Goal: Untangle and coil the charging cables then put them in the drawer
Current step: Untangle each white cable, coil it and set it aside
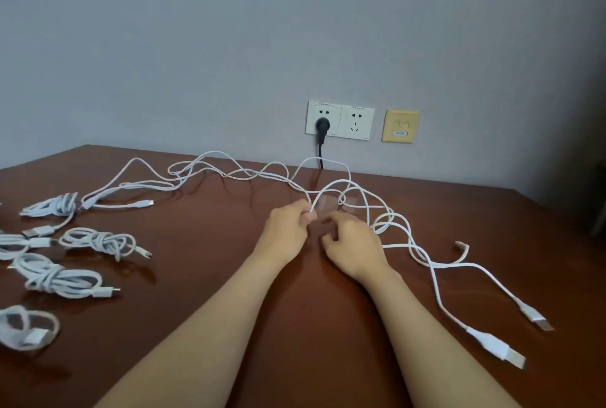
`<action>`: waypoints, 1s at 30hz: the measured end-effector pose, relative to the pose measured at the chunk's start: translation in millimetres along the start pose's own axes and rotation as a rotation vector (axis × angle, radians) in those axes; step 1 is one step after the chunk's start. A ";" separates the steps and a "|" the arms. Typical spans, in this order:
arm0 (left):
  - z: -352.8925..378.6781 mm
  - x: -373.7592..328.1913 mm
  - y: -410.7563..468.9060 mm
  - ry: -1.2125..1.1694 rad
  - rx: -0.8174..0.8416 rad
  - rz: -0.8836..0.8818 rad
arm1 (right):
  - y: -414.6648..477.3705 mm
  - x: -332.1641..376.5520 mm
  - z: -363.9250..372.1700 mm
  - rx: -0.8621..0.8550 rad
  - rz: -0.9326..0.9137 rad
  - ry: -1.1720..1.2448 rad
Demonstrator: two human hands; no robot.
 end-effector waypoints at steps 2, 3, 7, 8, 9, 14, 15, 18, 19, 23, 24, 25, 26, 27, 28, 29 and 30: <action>-2.3 2.0 1.4 -0.397 0.027 -0.077 | 2.2 -2.5 4.4 0.029 0.005 0.164; 3.1 2.6 1.0 -0.624 0.103 -0.140 | 3.6 -4.2 7.4 0.040 0.011 0.252; 17.7 -8.4 -6.5 -0.935 0.361 -0.180 | 8.9 -7.1 9.9 -0.033 -0.041 0.557; 18.1 -10.2 -7.6 -0.951 0.371 -0.171 | 9.6 -8.4 7.6 -0.062 -0.039 0.619; 17.4 -12.0 -7.8 -0.963 0.357 -0.163 | 9.8 -10.6 5.0 -0.098 -0.018 0.673; -10.3 24.4 9.9 -0.682 -0.112 -0.232 | 9.0 -28.2 1.1 -0.281 0.227 0.870; -16.4 31.5 11.5 -0.578 -0.182 -0.252 | 8.0 -30.1 1.6 -0.308 0.269 0.981; -22.2 31.2 12.6 -0.343 -0.223 -0.224 | 5.4 -31.7 -2.0 -0.375 0.328 1.312; -25.3 26.4 10.3 -0.261 -0.246 -0.197 | 4.4 -31.5 -5.0 -0.396 0.333 1.365; -38.4 27.8 6.0 -0.076 -0.359 -0.224 | 1.0 -33.3 -12.4 -0.455 0.362 1.522; -37.5 33.8 7.6 -0.072 -0.349 -0.262 | -0.3 -32.7 -12.9 -0.462 0.370 1.590; -35.7 37.7 9.0 -0.052 -0.323 -0.292 | -1.5 -31.6 -13.0 -0.468 0.380 1.658; -31.9 40.8 11.5 -0.010 -0.283 -0.305 | -2.5 -31.0 -12.6 -0.478 0.395 1.723; -27.5 41.4 13.8 0.038 -0.241 -0.294 | -4.0 -30.2 -13.0 -0.494 0.408 1.780; -22.2 41.7 15.9 0.054 -0.195 -0.280 | -4.6 -30.6 -13.6 -0.515 0.410 1.829; -18.2 41.6 15.8 0.022 -0.155 -0.278 | -4.8 -29.4 -15.1 -0.531 0.404 1.873; -15.5 41.6 14.7 -0.045 -0.128 -0.280 | -3.5 -29.0 -16.2 -0.537 0.387 1.901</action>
Point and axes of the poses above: each hand's wrist, its own y-axis towards the middle knuckle, its own z-axis out of the palm, x = y × z, the point moved 9 cm from there along y, towards the middle knuckle, and after that the axes turned 7 degrees about -z, right-handed, at the moved point
